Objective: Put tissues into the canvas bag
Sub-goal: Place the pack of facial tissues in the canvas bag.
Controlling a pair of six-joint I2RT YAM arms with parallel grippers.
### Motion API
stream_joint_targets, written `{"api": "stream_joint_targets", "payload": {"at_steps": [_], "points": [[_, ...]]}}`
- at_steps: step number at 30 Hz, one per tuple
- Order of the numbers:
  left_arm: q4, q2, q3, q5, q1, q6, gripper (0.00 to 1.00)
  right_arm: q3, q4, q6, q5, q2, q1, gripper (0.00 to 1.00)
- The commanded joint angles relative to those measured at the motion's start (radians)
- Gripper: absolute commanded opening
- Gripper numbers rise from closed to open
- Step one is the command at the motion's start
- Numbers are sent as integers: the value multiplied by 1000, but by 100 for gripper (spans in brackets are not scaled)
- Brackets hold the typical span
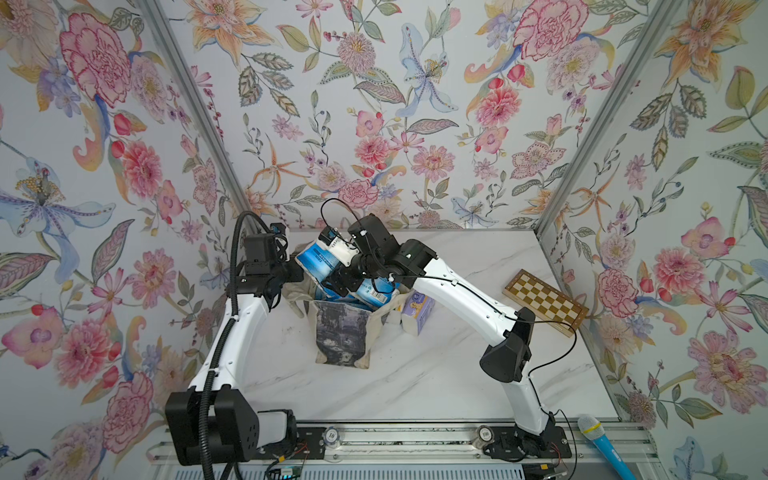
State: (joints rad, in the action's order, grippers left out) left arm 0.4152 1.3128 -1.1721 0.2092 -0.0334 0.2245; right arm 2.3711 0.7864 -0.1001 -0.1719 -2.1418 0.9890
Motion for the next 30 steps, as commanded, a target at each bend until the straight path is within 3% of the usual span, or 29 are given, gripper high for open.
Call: {"api": "stream_joint_targets", "payload": {"at_steps": [1,6,17,30], "points": [[-55,-12,-46,12,-6,5,1,-1,109,-7,-32,40,20,86],[-52,-12,-55,0,-8,1,1,-30,208,0,-114,38,31,86],[-44,-15,-77,-13,-19,-4,2,-5,451,-10,-130,-31,15,86],[-53,-14,-103,4,-18,10,2,136,516,-6,-203,-199,58,87]]}}
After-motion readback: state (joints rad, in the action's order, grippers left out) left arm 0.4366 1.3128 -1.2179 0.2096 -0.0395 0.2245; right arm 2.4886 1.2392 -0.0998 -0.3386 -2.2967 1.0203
